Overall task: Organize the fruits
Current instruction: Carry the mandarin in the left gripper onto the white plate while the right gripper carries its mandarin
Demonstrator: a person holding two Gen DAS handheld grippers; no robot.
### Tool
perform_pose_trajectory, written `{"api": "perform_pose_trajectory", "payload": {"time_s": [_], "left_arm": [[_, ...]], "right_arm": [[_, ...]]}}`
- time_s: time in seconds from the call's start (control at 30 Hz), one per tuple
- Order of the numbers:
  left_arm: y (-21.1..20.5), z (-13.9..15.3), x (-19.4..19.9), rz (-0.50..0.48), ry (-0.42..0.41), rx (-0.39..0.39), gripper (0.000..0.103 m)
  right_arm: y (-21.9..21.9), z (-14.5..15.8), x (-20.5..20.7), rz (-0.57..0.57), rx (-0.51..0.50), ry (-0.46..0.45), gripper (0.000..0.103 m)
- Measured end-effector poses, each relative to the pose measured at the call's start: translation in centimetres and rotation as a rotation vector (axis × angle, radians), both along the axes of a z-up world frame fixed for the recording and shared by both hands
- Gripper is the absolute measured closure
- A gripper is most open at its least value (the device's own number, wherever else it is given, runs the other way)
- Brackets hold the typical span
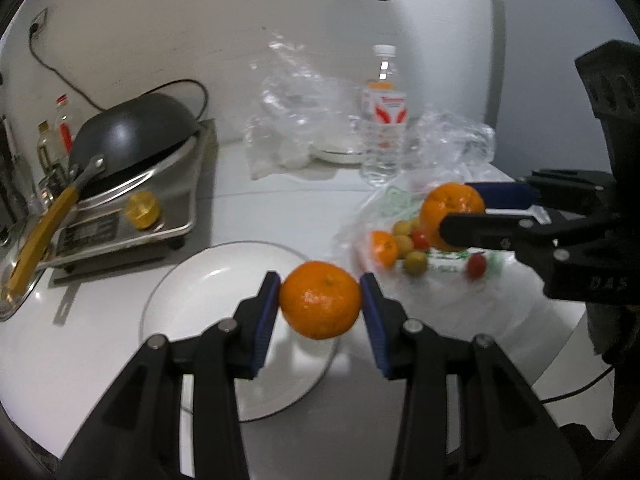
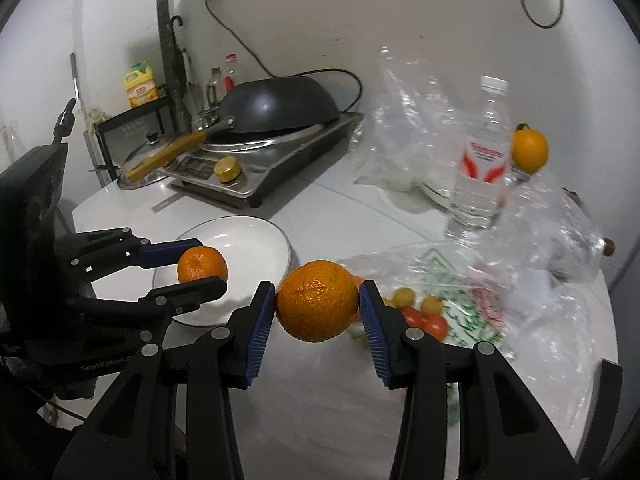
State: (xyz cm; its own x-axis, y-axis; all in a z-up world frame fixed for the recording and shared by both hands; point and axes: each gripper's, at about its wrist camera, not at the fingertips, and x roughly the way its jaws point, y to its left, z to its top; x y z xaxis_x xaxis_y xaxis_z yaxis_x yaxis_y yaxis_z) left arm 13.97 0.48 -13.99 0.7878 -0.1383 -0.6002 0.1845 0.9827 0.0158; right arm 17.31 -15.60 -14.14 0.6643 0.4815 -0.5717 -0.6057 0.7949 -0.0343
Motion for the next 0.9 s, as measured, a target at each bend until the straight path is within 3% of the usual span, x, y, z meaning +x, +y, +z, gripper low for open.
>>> {"api": "perform_pose_trajectory", "payload": {"time_s": [0.3,0.9], "left_arm": [[4.8,-0.9,-0.2,0.072,0.001,-0.008,0.061],[9.3,-3.4,1.6,0.132,0.037,0.015,0.061]], "right_arm": [[4.1,-0.3,0.4,0.044,-0.028,0.011,0.057],[9.6,-1.4,2.2,0.098,-0.068,0.04,0.057]]}}
